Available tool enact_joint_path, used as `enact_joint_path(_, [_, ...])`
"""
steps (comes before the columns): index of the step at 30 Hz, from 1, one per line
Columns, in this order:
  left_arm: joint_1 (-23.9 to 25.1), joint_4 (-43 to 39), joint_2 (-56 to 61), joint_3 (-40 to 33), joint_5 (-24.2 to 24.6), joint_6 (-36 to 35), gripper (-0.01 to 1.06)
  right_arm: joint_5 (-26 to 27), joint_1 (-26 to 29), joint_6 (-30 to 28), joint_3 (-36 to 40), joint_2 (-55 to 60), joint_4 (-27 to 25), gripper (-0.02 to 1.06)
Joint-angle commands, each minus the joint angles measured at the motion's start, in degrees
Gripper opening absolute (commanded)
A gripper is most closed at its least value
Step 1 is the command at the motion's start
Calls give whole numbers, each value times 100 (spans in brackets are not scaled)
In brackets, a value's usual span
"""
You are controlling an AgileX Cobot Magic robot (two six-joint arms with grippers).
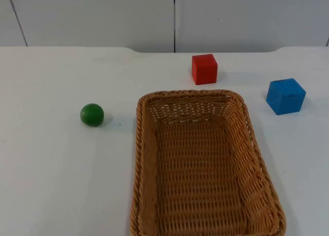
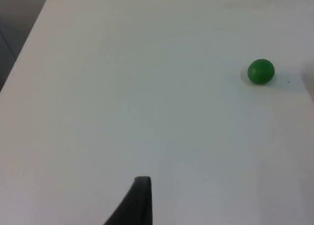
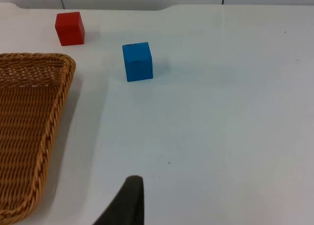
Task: Place all geometric objects except the red cube into the basket.
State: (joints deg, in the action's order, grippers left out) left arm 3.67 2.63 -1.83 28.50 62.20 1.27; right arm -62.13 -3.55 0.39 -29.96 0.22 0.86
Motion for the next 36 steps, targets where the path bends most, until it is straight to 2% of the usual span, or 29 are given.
enact_joint_path(1, [-23, 111, -123, -11, -53, -1, 104, 33, 44, -1, 38, -22, 20, 105])
enact_joint_path(9, [-23, 246, -1142, 665, -138, 197, 99, 33, 44, -1, 38, -22, 20, 105])
enact_joint_path(13, [-23, 327, -2446, 1211, -300, 415, 99, 33, 44, -1, 38, -22, 20, 105])
enact_joint_path(18, [-23, 460, -3428, 1519, -426, 673, 99, 33, 44, -1, 38, -22, 20, 105])
enact_joint_path(21, [-23, 1029, -4660, 1836, -531, 1247, 98, 33, 44, -1, 38, -22, 20, 105])
enact_joint_path(28, [-49, 1707, -6156, 2274, -807, 1636, 98, 33, 44, -1, 38, -22, 20, 105])
enact_joint_path(34, [-573, 1773, -7394, 2699, -1366, 1757, 93, 33, 44, -1, 38, -22, 20, 105])
enact_joint_path(36, [-898, 1745, -7839, 2936, -1655, 1733, 93, 33, 44, -1, 38, -22, 20, 105])
